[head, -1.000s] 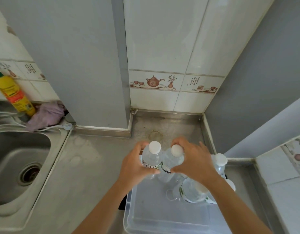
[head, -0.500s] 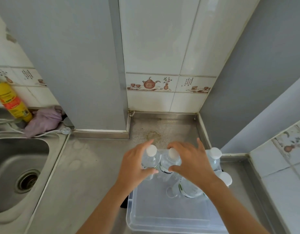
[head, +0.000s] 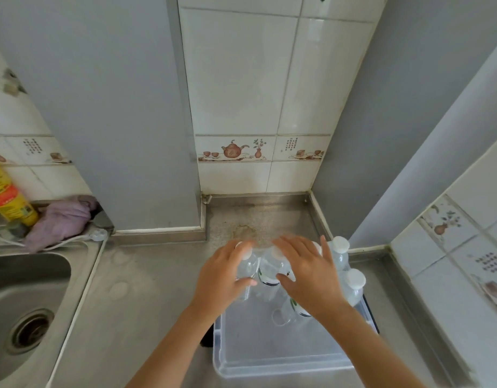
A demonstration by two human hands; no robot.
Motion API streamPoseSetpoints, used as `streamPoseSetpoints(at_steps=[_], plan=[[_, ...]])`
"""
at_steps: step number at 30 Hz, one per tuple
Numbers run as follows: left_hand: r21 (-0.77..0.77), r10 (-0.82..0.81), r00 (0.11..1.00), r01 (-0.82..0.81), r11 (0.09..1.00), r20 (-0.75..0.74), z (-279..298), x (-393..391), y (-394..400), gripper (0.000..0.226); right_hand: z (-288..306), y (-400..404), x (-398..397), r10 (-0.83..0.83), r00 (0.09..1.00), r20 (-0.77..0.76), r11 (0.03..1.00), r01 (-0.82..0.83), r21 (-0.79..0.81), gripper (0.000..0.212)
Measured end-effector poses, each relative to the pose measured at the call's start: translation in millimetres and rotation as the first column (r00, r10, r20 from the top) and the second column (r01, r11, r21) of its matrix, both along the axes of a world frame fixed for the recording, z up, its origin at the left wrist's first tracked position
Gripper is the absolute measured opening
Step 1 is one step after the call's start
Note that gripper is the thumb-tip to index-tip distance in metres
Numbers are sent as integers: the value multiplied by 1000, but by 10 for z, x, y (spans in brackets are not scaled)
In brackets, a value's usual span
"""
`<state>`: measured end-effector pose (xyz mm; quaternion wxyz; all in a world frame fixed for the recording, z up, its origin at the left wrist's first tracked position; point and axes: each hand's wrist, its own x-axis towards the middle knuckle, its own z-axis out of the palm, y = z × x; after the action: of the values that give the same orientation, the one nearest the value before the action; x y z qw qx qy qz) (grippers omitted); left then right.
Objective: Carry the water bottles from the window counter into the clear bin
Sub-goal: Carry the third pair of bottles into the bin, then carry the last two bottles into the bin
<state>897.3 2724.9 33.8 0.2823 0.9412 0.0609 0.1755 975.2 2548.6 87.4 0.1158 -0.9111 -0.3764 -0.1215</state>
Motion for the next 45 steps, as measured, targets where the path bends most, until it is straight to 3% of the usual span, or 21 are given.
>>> streamPoseSetpoints(at_steps=[3,10,13,19,26,33,45], plan=[[35,-11,999,9,999,38,72,-27,-10,78,40,-82,-91,-27,1000,14,999,27,22,73],[238,-21,963,-45,970,267,452,-145,-384,43,242,-560,-384,-121,991,60,983,112,142,55],[322,-66,940,-49,945,336,597,-227,-714,41,295,-930,-583,-189,980,66,965,172,200,49],[409,-245,921,105,906,305,671,-431,-1640,49,320,-1926,-1186,-401,916,20,898,388,206,50],[405,-442,868,329,853,227,611,-962,-2890,52,218,-3098,-2177,-604,796,-39,786,603,134,55],[416,-641,752,540,732,153,627,-1600,-4142,55,231,-4138,-3323,-794,606,-44,596,790,143,53],[430,-920,358,814,390,158,697,-1896,-6200,51,219,-5455,-4382,-990,115,-84,92,967,238,57]])
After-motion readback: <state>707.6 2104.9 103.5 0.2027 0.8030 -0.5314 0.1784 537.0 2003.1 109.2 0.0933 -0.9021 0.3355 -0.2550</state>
